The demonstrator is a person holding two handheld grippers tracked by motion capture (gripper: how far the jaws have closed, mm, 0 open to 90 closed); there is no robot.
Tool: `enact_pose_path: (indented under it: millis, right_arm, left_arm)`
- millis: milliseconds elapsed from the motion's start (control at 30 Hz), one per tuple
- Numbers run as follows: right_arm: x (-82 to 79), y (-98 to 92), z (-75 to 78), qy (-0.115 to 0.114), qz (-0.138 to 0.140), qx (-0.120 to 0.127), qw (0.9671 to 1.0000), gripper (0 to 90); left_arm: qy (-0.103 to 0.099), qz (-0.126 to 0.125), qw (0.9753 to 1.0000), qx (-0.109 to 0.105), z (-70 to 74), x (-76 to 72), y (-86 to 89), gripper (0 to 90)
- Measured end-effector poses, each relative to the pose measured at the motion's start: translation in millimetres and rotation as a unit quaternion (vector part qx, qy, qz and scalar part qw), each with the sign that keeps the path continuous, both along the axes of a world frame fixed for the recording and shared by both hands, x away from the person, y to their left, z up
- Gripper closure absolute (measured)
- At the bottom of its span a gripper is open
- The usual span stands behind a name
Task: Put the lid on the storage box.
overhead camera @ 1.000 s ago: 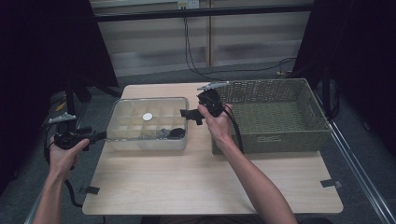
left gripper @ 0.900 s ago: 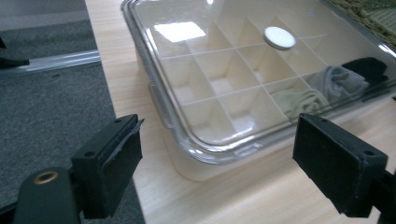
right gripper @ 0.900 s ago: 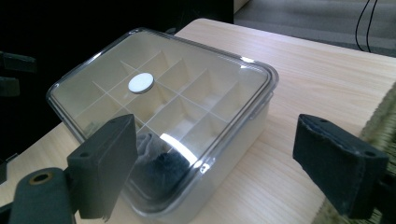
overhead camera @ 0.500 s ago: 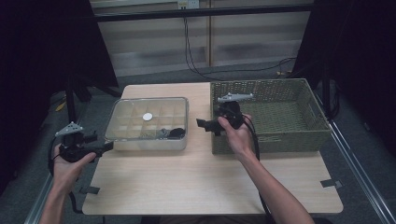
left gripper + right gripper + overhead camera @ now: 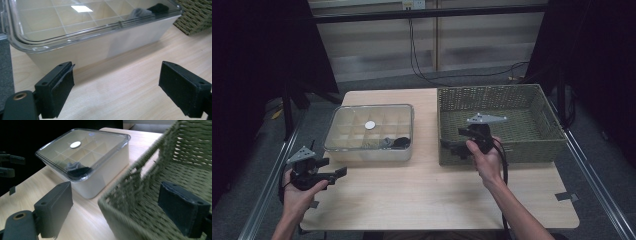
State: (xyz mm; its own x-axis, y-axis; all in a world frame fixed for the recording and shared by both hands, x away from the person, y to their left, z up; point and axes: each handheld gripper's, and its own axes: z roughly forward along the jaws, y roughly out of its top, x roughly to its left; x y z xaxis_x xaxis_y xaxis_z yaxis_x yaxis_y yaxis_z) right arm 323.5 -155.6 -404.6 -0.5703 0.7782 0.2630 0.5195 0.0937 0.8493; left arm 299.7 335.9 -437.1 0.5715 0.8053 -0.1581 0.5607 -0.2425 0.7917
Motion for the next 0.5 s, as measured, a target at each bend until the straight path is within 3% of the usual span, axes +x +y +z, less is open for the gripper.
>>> enact_pose_path:
  millis: [67, 267, 467, 500]
  right_arm:
    - [-7.5, -6.6, -1.3, -0.003, -0.002, 0.004, 1.0, 11.4]
    - [-24.4, -23.0, -4.7, -0.007, -0.012, 0.003, 0.9999, 10.6]
    - [-43.0, -34.9, -12.0, -0.004, -0.018, -0.002, 0.9998, 10.4]
    - [-46.5, -37.3, -13.3, -0.002, -0.021, -0.006, 0.9998, 10.3]
  left_arm:
    - [0.005, -0.003, 0.9999, -0.012, -1.4, -3.9, -3.5, 10.8]
    - [-0.001, -0.016, 0.9998, 0.01, -4.9, -16.1, -23.7, 10.8]
    - [0.003, -0.028, 0.9996, 0.008, -6.0, -27.4, -40.7, 12.2]
    - [-0.004, -0.025, 0.9997, 0.006, -7.5, -29.5, -42.9, 12.2]
